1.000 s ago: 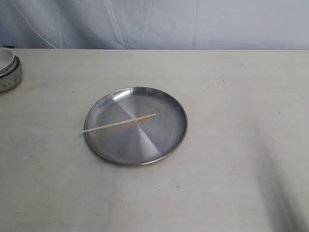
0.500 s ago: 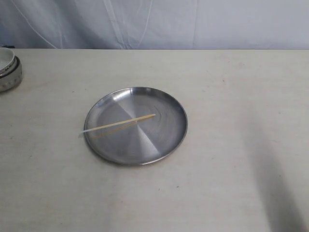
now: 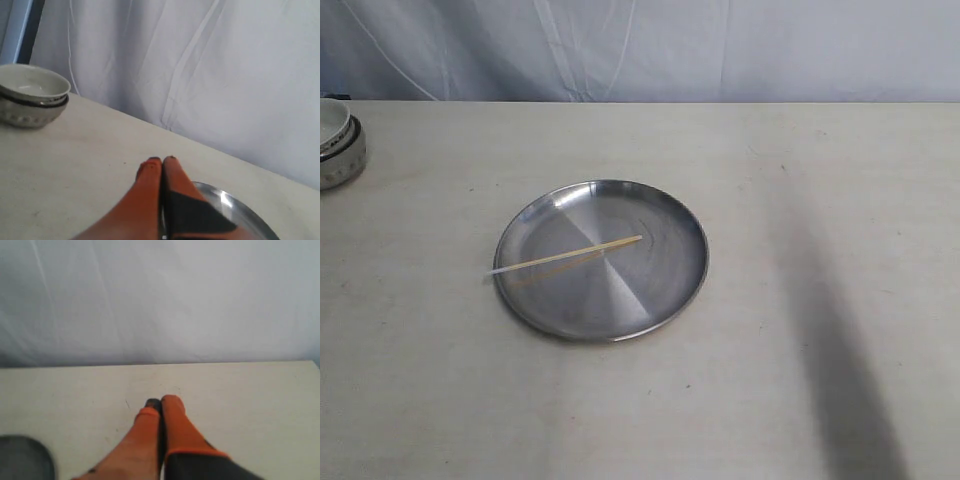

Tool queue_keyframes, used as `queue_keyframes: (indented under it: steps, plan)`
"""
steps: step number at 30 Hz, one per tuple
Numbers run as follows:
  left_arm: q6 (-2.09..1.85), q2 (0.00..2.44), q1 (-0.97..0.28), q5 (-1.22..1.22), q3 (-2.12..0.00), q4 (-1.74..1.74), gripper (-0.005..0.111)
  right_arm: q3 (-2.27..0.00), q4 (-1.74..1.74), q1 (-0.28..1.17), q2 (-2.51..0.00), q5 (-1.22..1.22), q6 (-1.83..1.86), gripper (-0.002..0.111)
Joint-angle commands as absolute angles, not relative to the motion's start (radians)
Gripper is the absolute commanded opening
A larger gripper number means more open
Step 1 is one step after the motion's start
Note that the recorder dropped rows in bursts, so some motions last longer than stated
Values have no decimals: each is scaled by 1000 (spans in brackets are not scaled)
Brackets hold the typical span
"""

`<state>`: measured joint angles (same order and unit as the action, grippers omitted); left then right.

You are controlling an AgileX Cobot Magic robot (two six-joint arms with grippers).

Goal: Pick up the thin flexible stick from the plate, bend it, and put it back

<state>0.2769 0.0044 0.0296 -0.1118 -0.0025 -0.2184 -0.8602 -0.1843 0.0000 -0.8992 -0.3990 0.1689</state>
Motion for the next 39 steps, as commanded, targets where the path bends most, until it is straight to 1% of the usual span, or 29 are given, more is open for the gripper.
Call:
queue_keyframes:
  steps: [1, 3, 5, 7, 10, 11, 13, 17, 19, 26, 29, 33, 39]
  plan:
    - [282, 0, 28, -133, 0, -336, 0, -1066, -290, 93, -1174, -496, 521, -1]
    - [282, 0, 28, -137, 0, -367, 0, -1141, -290, 143, -1277, -540, 590, 2]
    - [282, 0, 28, -141, 0, -376, 0, -1211, -290, 193, -1385, -583, 610, 10]
    - [282, 0, 28, -146, 0, -389, 0, -1284, -290, 248, -1485, -634, 623, 23]
    - [282, 0, 28, -161, 0, -402, 0, -1376, -285, 328, -1609, -680, 654, 40]
    - [282, 0, 28, -164, 0, -416, 0, -1404, -278, 354, -1649, -691, 654, 44]
    - [282, 0, 28, -172, 0, -437, 0, -1454, -245, 399, -1718, -721, 654, 48]
    - [282, 0, 28, -182, 0, -484, 0, -1561, -128, 488, -1865, -816, 668, 48]
    - [282, 0, 28, -183, 0, -486, 0, -1607, -98, 526, -1919, -857, 735, 48]
    - [282, 0, 26, -188, 0, -486, 0, -1716, -92, 634, -2052, -891, 810, 48]
    - [282, 0, 26, -190, 0, -486, 0, -1749, -109, 664, -2099, -944, 810, 48]
    - [282, 0, 26, -194, 0, -486, 0, -1770, -147, 688, -2148, -957, 820, 48]
    - [282, 0, 26, -200, 0, -502, 0, -1846, -166, 689, -2237, -999, 840, 48]
